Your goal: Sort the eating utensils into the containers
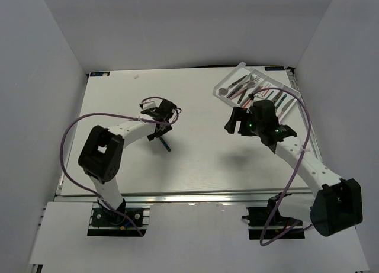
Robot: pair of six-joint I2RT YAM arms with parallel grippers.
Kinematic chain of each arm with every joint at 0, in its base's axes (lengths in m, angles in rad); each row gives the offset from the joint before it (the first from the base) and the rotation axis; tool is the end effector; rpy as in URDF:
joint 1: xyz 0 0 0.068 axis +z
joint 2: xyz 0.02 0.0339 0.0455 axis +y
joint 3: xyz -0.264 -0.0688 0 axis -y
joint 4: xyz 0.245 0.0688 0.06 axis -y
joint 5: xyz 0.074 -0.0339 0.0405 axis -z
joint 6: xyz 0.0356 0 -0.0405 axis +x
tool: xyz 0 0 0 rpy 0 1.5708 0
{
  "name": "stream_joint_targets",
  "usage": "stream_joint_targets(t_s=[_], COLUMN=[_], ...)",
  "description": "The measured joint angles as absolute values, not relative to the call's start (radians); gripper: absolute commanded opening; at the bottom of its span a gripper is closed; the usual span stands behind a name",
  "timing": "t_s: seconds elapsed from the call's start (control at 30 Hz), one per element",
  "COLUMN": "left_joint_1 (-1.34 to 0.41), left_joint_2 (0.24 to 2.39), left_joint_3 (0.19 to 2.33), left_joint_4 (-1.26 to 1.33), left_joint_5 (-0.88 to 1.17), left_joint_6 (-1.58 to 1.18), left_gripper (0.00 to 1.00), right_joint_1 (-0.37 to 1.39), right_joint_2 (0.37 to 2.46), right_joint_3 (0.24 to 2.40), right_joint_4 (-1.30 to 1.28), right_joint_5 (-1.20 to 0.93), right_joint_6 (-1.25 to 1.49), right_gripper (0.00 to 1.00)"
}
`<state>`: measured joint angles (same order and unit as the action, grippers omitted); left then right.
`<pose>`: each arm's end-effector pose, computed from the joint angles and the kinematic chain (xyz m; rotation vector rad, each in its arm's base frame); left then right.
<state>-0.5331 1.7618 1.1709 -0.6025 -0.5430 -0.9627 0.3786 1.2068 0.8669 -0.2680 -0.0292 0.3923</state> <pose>0.3069 -0.1597 0.1889 -0.6620 2.4117 0.1853 0.2477 0.0996 0.2725 -0.0017 2.2172 0.4655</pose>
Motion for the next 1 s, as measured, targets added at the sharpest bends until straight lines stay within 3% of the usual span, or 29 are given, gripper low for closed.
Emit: stream_joint_targets(t_s=[0.07,0.13,0.47,0.57,0.87,1.0], left_joint_1=[-0.53,-0.526,-0.51,-0.509,-0.509,-0.538], left_joint_2=[1.812,1.848,1.89,1.882,1.758,1.641], left_joint_3=[1.187,1.189,1.179,1.158,1.005,0.936], left_joint_4=[-0.607,-0.607,-0.544,-0.51,-0.421,-0.418], left_joint_5=[-0.548,-0.551,-0.54,-0.541,-0.48,-0.406], left_joint_6=[-0.971,-0.982,-0.989,-0.988,-0.973,-0.912], left_gripper=[0.6,0.59,0.26,0.02,0.0,0.0], right_joint_1=[0.382,0.384,0.389,0.389,0.401,0.484], right_joint_2=[1.171,1.147,1.099,1.083,1.079,1.157], right_joint_3=[0.865,0.865,0.865,0.865,0.781,0.722], right_joint_4=[-0.262,-0.258,-0.263,-0.263,-0.096,0.035], right_joint_5=[-0.056,-0.077,-0.109,-0.118,-0.377,-0.46], right_joint_6=[0.393,0.393,0.388,0.388,0.404,0.43], right_gripper=[0.89,0.89,0.89,0.89,0.89,0.89])
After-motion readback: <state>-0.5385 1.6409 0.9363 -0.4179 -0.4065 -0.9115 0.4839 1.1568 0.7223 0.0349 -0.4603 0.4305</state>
